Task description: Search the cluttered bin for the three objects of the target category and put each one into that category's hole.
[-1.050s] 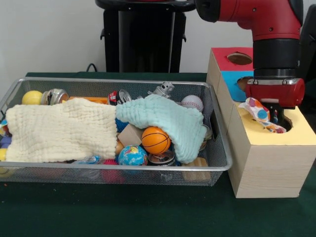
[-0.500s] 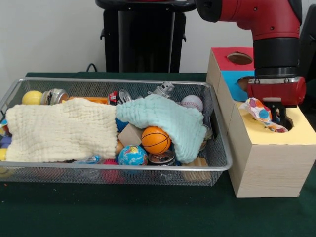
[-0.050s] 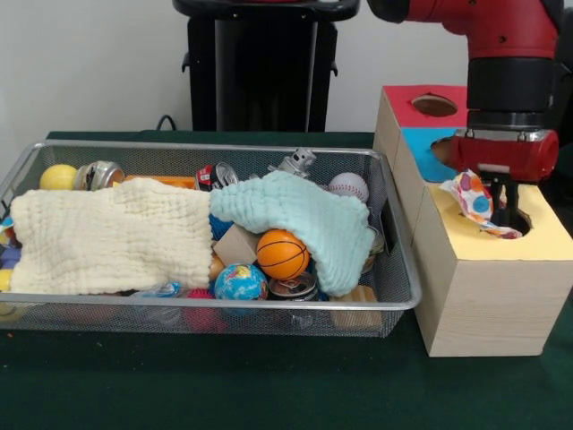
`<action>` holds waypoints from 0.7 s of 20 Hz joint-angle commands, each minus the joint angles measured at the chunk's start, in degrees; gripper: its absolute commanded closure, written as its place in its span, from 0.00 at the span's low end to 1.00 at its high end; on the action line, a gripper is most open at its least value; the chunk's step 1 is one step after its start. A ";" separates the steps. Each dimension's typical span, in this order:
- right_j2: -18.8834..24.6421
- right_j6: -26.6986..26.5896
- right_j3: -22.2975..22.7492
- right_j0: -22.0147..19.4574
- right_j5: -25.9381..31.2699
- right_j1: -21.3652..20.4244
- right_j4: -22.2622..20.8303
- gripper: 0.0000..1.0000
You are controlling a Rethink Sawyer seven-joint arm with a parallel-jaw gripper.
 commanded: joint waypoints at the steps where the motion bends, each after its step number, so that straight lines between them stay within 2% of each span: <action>1: -3.61 4.71 2.50 2.94 30.95 -8.88 1.34 1.00; 4: -2.59 4.60 1.61 1.51 34.76 -12.77 1.99 1.00; 5: -3.67 4.57 -0.04 1.98 37.08 -13.32 1.29 1.00; 7: -4.66 4.88 -2.09 1.98 39.88 -14.24 0.61 1.00; 10: -3.29 4.19 -2.38 -0.05 41.41 -15.57 1.36 1.00; 14: -3.98 5.01 -4.81 0.06 43.74 -15.67 0.28 1.00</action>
